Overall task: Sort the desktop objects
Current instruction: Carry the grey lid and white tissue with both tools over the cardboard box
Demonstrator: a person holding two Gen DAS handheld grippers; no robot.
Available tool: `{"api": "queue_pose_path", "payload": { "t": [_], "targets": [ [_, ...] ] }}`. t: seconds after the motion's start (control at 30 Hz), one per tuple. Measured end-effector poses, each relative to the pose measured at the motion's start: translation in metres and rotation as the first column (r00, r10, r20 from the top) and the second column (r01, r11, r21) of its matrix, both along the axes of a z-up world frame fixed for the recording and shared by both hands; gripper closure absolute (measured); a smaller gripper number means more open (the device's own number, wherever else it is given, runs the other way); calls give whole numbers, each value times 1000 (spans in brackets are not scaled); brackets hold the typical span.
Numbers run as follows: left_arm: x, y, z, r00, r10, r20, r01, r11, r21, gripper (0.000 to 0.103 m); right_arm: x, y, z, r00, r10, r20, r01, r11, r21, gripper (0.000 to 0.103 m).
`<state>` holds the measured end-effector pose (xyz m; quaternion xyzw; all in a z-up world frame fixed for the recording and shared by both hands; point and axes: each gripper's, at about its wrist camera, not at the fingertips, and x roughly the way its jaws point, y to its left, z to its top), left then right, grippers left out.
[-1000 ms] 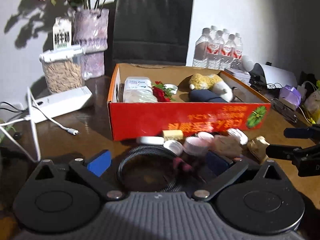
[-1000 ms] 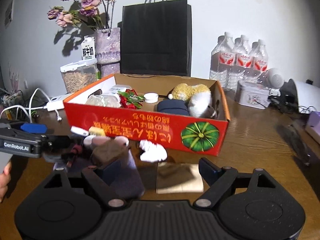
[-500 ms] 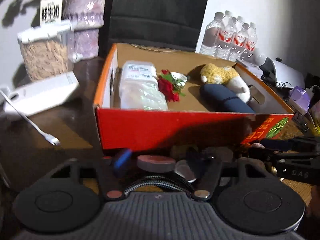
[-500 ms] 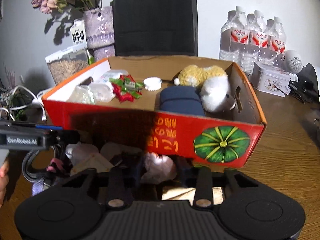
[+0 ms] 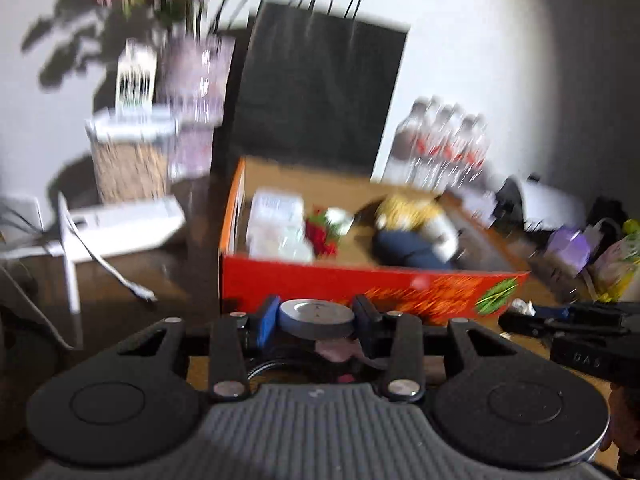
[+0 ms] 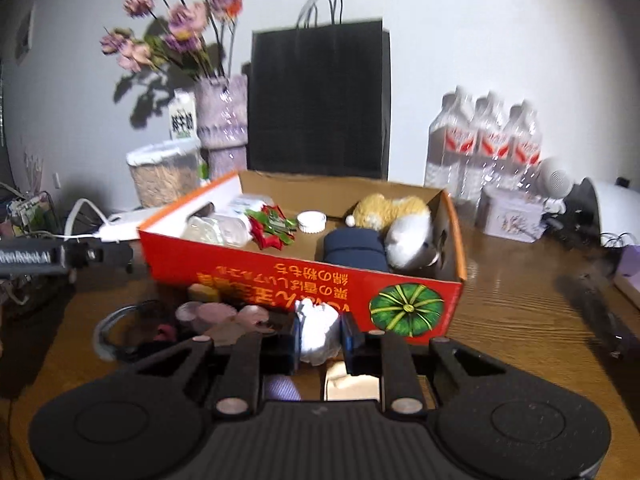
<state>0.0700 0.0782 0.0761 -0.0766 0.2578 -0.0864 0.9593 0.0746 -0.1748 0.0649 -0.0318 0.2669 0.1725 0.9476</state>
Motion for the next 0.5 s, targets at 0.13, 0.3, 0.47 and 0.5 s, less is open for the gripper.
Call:
{"api": "queue_pose_path", "payload": {
  "t": [0.13, 0.3, 0.47, 0.5],
  "targets": [
    [-42, -7, 15, 1000, -11, 24, 11, 1000, -25, 63, -41, -8, 6, 1000, 16, 18, -17, 1000, 23, 84],
    [-88, -21, 9, 999, -44, 5, 44, 998, -34, 63, -80, -11, -3, 1000, 32, -1, -31, 999, 24, 84],
    [-122, -31, -15, 993, -96, -62, 91, 993, -77, 63, -104, -13, -21, 997, 27, -68, -25, 999, 27, 84],
    [-125, -34, -19, 991, -108, -76, 102, 992, -75, 63, -106, -13, -25, 997, 23, -80, -21, 1000, 20, 84]
  ]
}}
